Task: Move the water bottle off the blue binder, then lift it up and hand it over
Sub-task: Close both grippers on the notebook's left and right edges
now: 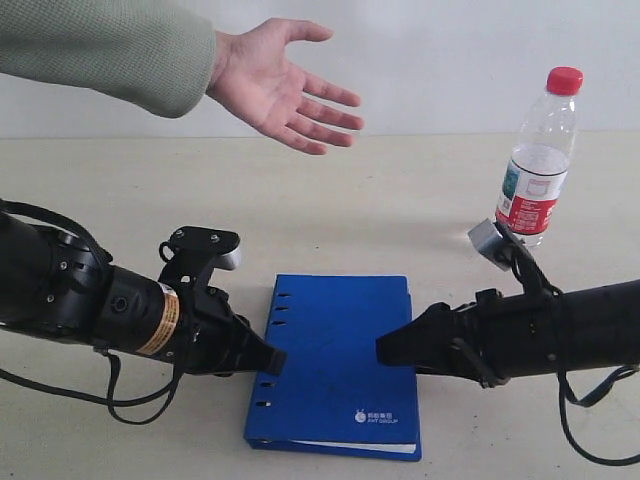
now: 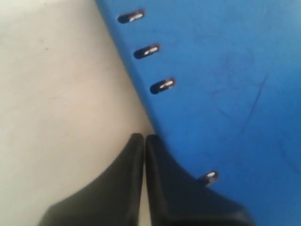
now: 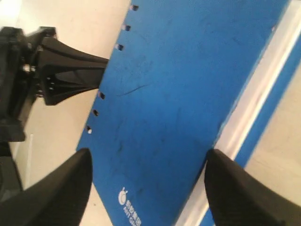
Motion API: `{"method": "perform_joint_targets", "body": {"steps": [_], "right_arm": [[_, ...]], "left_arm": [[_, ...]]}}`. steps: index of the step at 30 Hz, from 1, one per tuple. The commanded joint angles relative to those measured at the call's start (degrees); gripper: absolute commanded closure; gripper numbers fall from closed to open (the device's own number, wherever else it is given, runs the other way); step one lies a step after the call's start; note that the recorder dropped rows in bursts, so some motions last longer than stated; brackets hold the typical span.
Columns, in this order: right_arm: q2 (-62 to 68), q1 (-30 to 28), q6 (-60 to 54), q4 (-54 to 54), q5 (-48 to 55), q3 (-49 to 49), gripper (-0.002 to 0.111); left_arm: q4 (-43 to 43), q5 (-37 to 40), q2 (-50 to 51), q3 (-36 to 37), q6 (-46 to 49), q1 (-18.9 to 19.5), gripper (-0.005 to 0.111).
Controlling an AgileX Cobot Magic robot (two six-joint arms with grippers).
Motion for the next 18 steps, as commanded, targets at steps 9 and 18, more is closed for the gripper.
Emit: {"method": "perform_joint_targets", "body": {"steps": [9, 18], "right_arm": [[-0.01, 2.56, 0.78, -0.48, 3.84, -1.09, 0.047], [-0.13, 4.71, 2.26, -0.48, 11.04, -5.10, 0.047]], "left_arm": [[1.28, -1.40, 1.65, 0.39, -0.33, -0.51, 0.102], [1.28, -1.40, 1.65, 0.39, -0.33, -0.51, 0.102]]}}
